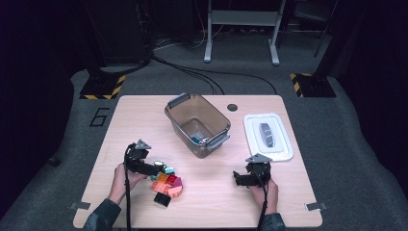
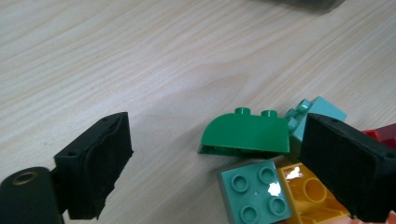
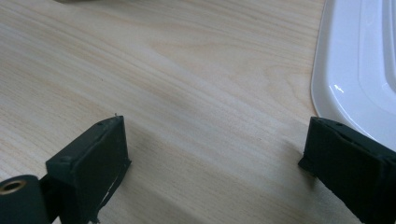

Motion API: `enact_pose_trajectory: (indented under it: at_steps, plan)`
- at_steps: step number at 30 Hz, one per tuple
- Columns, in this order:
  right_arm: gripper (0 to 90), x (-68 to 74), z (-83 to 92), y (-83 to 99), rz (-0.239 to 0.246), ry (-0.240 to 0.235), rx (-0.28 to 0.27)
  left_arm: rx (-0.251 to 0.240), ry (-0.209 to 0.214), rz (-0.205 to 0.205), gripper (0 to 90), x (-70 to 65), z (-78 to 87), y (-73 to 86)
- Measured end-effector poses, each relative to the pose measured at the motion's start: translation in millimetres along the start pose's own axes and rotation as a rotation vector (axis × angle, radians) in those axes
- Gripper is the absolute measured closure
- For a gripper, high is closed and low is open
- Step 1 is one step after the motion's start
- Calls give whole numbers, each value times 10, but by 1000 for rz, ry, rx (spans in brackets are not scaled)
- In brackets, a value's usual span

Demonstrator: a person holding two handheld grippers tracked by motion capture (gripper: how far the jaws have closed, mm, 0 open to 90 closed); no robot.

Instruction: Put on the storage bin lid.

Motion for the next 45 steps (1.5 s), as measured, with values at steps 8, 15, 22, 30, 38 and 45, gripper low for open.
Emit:
enact_pose_trajectory:
  at_steps: [8,15,22,30,38,45]
  plan:
    - [55,-1,0,1,1,0,0,10,41,15,108,-46,-92,5]
    - [55,-1,0,1,2,1,0,18,30,21,99,-5,-141,-4]
    - [55,-1,0,1,1,0,0,18,35,15,218,14,-176,5]
    - [55,-1,0,1,1,0,0,27,40,22,268,-27,-242,12]
    - [55,-1,0,1,2,0,0,27,40,16,408,-29,-238,23]
    - [55,-1,0,1,2,1,0,18,42,8,427,-20,-218,27]
Point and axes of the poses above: each handheld gripper's, and its own axes: z roughly backward along the jaws, y roughly out of its underside, x roughly to its left, the point moved 7 cm from there along -z, roughly forward along the jaws, and after that the axes turned 15 degrees about x, right-handed, at the moved point
